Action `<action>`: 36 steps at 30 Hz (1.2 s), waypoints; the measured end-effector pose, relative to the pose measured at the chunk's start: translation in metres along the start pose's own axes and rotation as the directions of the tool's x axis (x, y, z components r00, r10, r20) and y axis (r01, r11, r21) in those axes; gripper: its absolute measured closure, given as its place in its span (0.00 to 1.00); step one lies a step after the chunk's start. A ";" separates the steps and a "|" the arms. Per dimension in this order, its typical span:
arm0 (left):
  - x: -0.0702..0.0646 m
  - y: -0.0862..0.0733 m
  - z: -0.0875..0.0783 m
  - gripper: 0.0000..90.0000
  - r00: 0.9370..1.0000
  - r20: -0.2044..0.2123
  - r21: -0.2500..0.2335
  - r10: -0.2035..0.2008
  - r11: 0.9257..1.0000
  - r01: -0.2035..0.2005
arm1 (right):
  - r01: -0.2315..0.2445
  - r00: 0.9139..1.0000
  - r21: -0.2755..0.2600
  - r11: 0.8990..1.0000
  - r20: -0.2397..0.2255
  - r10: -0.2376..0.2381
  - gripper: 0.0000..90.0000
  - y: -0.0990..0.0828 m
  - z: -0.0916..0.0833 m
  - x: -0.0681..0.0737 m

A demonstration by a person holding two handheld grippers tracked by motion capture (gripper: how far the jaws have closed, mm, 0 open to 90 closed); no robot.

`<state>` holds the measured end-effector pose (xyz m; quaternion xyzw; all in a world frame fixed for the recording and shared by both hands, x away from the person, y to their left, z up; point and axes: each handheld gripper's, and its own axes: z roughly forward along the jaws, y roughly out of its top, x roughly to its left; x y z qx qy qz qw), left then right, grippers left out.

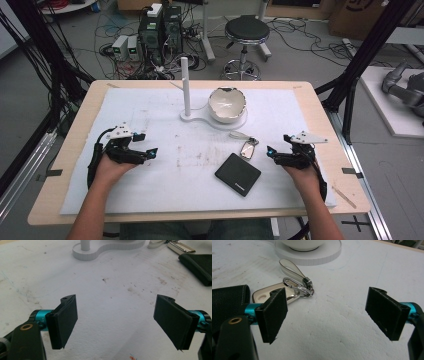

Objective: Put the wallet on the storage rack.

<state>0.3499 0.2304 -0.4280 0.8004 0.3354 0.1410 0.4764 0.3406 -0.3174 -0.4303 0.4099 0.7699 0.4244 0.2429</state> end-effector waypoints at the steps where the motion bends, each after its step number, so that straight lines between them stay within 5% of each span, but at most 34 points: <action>1: 0.000 0.000 0.000 0.22 1.000 0.000 0.000 0.000 1.000 0.000 | 0.000 1.000 0.000 1.000 0.000 0.000 0.20 0.000 0.000 0.000; 22: -0.020 0.022 0.038 0.22 0.996 0.082 -0.004 0.024 1.000 -0.024 | -0.005 1.000 -0.007 1.000 0.014 0.006 0.20 -0.010 -0.017 -0.003; 36: -0.047 0.045 0.079 0.22 0.983 0.175 0.032 0.050 0.998 -0.057 | -0.011 0.999 0.004 1.000 0.035 0.011 0.20 -0.021 -0.032 -0.008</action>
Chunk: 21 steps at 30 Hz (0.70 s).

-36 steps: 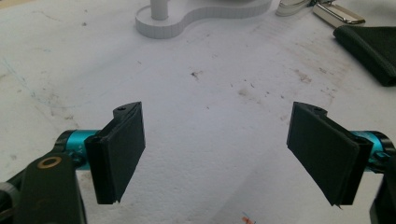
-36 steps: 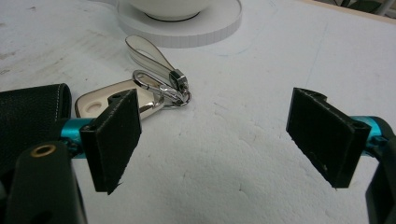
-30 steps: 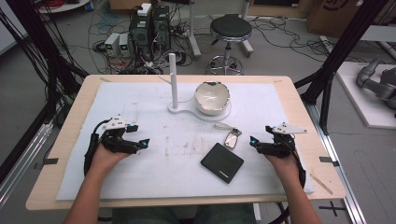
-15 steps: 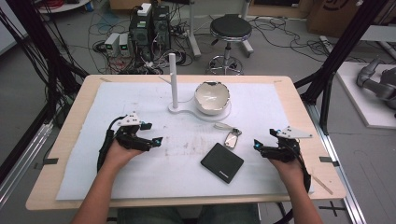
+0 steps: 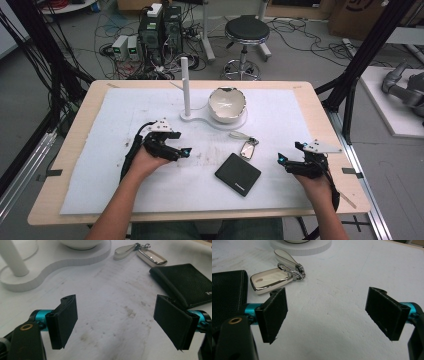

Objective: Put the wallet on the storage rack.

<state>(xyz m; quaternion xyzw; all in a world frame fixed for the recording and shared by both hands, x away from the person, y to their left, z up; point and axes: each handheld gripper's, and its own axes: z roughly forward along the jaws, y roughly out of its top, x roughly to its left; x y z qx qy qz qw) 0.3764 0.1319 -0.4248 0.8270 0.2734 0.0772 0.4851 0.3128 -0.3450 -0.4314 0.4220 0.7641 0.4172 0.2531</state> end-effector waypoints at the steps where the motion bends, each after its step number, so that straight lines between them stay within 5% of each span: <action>1: 0.000 0.000 0.000 0.22 1.000 0.000 0.000 0.000 1.000 0.000 | 0.002 1.000 -0.004 1.000 0.001 -0.002 0.20 -0.001 -0.001 0.000; 7: -0.017 0.015 0.028 0.22 0.997 0.065 0.025 0.041 0.999 -0.042 | 0.000 1.000 0.002 1.000 0.013 0.000 0.20 -0.005 -0.006 -0.003; 21: -0.039 0.024 0.067 0.21 0.989 0.143 0.072 0.034 0.996 -0.044 | 0.019 1.000 0.024 1.000 0.011 -0.019 0.20 -0.008 -0.008 -0.002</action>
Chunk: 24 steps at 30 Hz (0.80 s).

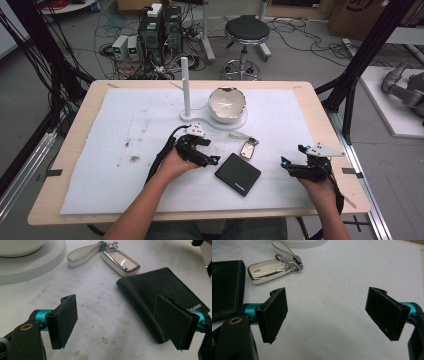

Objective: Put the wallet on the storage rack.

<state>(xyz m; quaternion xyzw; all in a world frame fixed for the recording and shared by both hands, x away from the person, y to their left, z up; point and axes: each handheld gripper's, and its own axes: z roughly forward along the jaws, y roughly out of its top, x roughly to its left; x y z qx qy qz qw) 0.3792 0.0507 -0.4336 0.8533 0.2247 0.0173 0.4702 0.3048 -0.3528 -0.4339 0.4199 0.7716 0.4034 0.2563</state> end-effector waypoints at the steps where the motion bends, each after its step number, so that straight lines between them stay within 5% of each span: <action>1: -0.003 0.002 0.005 0.22 1.000 0.017 0.005 0.003 1.000 -0.003 | 0.004 1.000 0.003 1.000 0.000 -0.004 0.20 0.000 0.000 0.000; 13: -0.020 0.004 0.039 0.22 0.997 0.080 0.092 0.019 0.995 -0.027 | 0.008 1.000 0.002 1.000 -0.002 -0.008 0.20 0.000 0.001 0.000; 20: -0.026 0.005 0.044 0.21 0.996 0.082 0.127 0.041 0.991 -0.052 | 0.010 1.000 0.009 1.000 -0.004 -0.010 0.20 0.000 0.002 0.000; 24: -0.029 0.005 0.042 0.36 0.992 0.113 0.142 0.058 0.987 -0.074 | 0.017 1.000 0.016 1.000 -0.002 -0.017 0.20 0.000 0.003 0.000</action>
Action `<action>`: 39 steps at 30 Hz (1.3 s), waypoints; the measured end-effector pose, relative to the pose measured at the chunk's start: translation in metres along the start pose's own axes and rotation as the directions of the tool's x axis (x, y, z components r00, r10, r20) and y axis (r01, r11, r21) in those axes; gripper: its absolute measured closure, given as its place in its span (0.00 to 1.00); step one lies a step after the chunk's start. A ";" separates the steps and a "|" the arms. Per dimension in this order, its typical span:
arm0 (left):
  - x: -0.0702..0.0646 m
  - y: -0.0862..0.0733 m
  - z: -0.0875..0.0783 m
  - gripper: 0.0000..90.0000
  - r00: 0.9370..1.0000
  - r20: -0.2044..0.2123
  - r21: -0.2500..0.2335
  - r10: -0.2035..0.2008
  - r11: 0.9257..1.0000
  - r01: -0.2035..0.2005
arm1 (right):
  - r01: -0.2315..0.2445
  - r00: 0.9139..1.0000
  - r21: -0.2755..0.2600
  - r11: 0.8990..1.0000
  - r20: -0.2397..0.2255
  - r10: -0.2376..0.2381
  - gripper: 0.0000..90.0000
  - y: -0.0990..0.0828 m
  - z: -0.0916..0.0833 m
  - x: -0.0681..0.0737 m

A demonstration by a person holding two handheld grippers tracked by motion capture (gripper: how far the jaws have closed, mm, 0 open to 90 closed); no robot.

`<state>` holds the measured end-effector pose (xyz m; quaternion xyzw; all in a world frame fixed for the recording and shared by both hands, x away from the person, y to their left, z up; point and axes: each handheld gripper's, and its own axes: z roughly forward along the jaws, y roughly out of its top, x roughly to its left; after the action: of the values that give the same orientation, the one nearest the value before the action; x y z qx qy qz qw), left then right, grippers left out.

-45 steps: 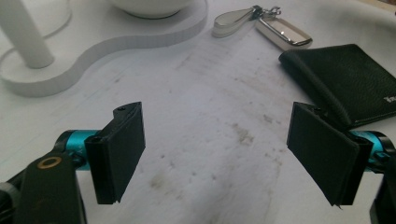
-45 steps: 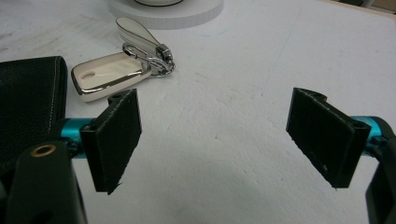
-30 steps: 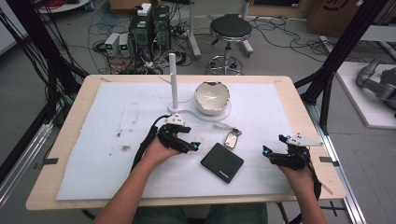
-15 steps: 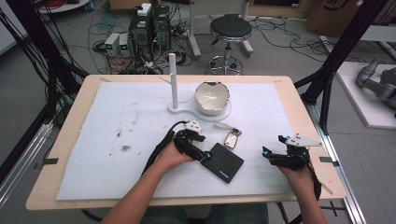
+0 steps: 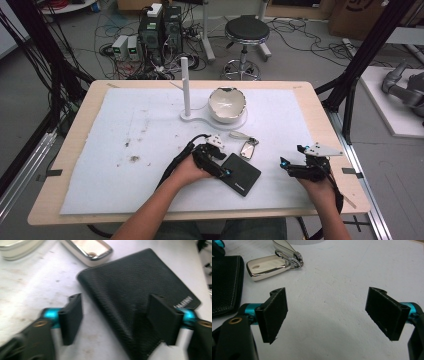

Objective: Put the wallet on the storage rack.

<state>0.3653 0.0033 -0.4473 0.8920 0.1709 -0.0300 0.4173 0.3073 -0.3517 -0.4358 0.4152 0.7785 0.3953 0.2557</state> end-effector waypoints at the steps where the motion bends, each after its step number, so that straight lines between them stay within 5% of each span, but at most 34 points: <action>1: -0.001 0.000 0.000 0.39 1.000 0.005 -0.002 -0.004 1.000 0.004 | 0.000 1.000 0.001 1.000 -0.001 0.000 0.20 0.000 0.000 0.000; 6: 0.000 -0.003 -0.001 0.47 1.000 0.017 -0.012 -0.014 1.000 0.014 | 0.001 1.000 0.004 1.000 -0.002 -0.001 0.20 0.001 0.001 0.001; 9: -0.001 -0.004 -0.003 0.61 0.999 0.029 -0.017 -0.041 0.999 0.041 | 0.009 1.000 0.006 1.000 -0.004 -0.009 0.20 0.002 0.002 0.003; 13: -0.004 -0.003 -0.006 0.81 1.000 0.015 -0.024 -0.004 1.000 0.004 | 0.015 1.000 0.006 1.000 -0.001 -0.015 0.20 0.002 0.002 0.004; 15: -0.009 0.000 -0.007 0.85 0.999 -0.006 -0.027 0.050 0.998 -0.050 | 0.015 1.000 0.008 1.000 0.001 -0.015 0.20 0.002 0.001 0.004; 24: -0.011 0.006 -0.021 0.91 0.998 0.010 -0.061 0.063 0.996 -0.062 | 0.007 1.000 0.010 1.000 0.000 -0.007 0.20 0.001 0.002 0.003; 29: -0.020 0.020 -0.048 0.92 0.992 -0.038 -0.114 0.118 0.986 -0.121 | 0.014 1.000 0.013 1.000 -0.008 -0.014 0.20 0.001 0.004 0.004; 39: -0.013 0.037 -0.092 0.92 0.984 -0.144 -0.188 0.108 0.973 -0.134 | 0.017 1.000 0.008 1.000 -0.014 -0.017 0.20 0.005 0.007 0.008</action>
<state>0.3572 0.0468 -0.3574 0.8552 0.1456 0.0722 0.4922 0.3104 -0.3400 -0.4358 0.4067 0.7855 0.3927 0.2518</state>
